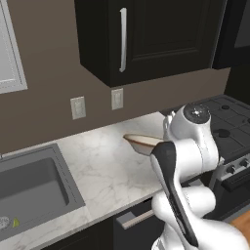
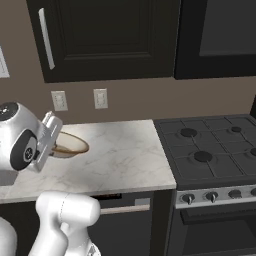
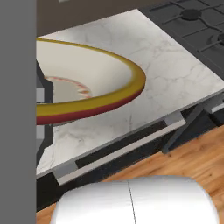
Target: Clear the mugs and bowl far away from the sink.
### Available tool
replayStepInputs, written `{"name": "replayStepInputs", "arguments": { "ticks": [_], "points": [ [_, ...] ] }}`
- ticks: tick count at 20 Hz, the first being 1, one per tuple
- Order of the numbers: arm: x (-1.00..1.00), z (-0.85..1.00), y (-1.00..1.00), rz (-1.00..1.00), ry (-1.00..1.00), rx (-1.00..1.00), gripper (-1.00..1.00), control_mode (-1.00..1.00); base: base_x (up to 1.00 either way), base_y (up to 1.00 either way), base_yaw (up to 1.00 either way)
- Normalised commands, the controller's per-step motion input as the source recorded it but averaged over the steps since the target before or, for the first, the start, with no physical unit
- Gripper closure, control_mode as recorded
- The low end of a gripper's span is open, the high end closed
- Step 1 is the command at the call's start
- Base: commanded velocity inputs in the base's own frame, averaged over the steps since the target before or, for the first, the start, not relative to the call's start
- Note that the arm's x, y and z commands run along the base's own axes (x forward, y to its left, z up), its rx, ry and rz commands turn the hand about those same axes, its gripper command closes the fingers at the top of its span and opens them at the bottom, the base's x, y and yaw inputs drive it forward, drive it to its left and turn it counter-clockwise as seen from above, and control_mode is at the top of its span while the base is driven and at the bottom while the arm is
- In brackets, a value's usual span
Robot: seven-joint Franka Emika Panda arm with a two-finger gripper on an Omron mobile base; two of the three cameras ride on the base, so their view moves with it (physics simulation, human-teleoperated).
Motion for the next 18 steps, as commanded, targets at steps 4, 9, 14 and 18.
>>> {"name": "replayStepInputs", "arguments": {
  "ticks": [4, 9, 14, 18],
  "points": [
    [-0.77, 0.18, 0.0, 0.0, -0.08, 0.0, 1.0, -1.0, 0.0, 0.0, 0.0],
    [-0.81, 0.2, -0.06, 0.0, -0.2, 0.0, 1.0, -1.0, 0.0, 0.0, 0.0],
    [-0.79, 0.2, -0.15, 0.0, -0.21, 0.0, 1.0, -1.0, 0.0, 0.0, 0.0],
    [-0.68, 0.2, -0.16, 0.0, -0.15, 0.0, 1.0, -1.0, 0.0, 0.0, 0.0]
  ]
}}
